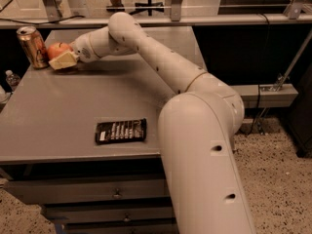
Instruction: Move apple near orange can
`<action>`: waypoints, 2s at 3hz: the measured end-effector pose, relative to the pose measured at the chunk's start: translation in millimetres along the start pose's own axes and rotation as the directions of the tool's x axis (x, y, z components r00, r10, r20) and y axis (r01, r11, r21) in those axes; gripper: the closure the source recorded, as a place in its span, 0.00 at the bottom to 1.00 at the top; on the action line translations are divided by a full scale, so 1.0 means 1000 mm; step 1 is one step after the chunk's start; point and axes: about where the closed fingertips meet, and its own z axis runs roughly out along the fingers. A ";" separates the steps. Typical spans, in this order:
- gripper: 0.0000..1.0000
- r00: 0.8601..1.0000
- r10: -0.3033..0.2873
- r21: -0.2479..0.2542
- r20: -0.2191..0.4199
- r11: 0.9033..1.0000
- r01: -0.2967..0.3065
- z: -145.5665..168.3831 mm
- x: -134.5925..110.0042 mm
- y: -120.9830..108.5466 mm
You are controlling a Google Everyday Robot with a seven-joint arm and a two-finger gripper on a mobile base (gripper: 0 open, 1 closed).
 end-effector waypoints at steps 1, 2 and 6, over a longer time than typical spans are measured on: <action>0.12 1.000 0.000 0.000 0.000 1.000 0.000 0.000 0.000 0.000; 0.00 1.000 0.000 0.000 0.000 1.000 0.000 0.000 0.000 0.000; 0.00 0.989 -0.091 0.179 -0.120 0.977 0.112 -0.110 -0.006 -0.031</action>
Offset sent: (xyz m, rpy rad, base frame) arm 0.0032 -0.0081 -0.0008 -0.0115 0.0051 0.0040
